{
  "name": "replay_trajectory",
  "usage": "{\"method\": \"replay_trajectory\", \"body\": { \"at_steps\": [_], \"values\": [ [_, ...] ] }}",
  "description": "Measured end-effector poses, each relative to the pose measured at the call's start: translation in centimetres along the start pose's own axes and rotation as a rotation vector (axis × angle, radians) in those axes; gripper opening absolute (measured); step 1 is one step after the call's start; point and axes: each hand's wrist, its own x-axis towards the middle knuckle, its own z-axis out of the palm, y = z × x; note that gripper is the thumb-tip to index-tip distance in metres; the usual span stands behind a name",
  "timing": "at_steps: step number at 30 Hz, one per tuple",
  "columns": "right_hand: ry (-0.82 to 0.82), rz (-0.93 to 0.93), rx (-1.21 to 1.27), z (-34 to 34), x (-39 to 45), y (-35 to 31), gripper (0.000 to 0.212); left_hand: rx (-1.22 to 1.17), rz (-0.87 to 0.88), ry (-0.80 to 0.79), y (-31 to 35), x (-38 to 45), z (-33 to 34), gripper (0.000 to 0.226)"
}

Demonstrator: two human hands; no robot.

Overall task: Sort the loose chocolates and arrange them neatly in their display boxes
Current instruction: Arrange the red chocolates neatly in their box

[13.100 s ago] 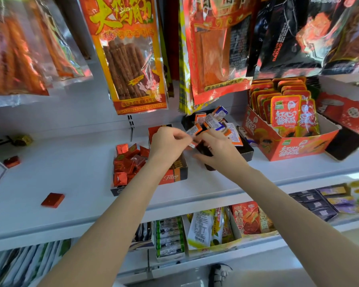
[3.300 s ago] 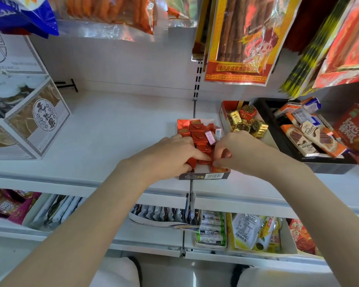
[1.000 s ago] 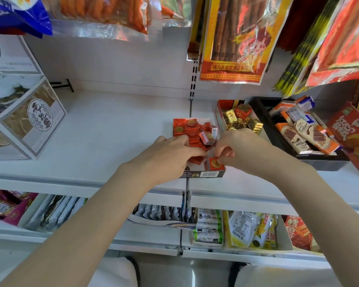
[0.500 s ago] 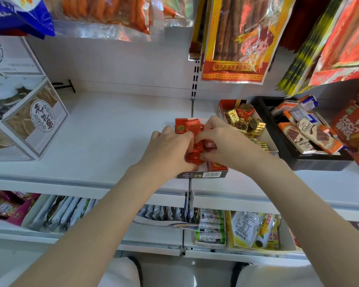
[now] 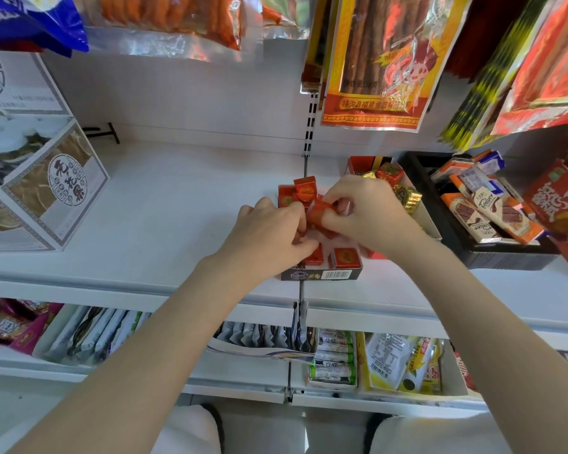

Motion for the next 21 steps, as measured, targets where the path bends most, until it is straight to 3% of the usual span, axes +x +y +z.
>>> {"method": "replay_trajectory", "body": {
  "at_steps": [5, 14, 21],
  "values": [
    [0.053, 0.175, 0.207, -2.3, -0.8, 0.7, 0.021, 0.159, 0.021, -0.037, 0.9, 0.0, 0.3, 0.041],
    [-0.004, 0.14, 0.142, -3.1, -2.4, 1.3, 0.024, -0.11, -0.003, -0.129, 0.7, 0.3, -1.1, 0.025],
    [-0.015, 0.123, 0.111, -3.4, -2.8, 1.3, 0.024, -0.169, -0.002, -0.165, 0.4, 0.4, -1.2, 0.02]
  ]
}}
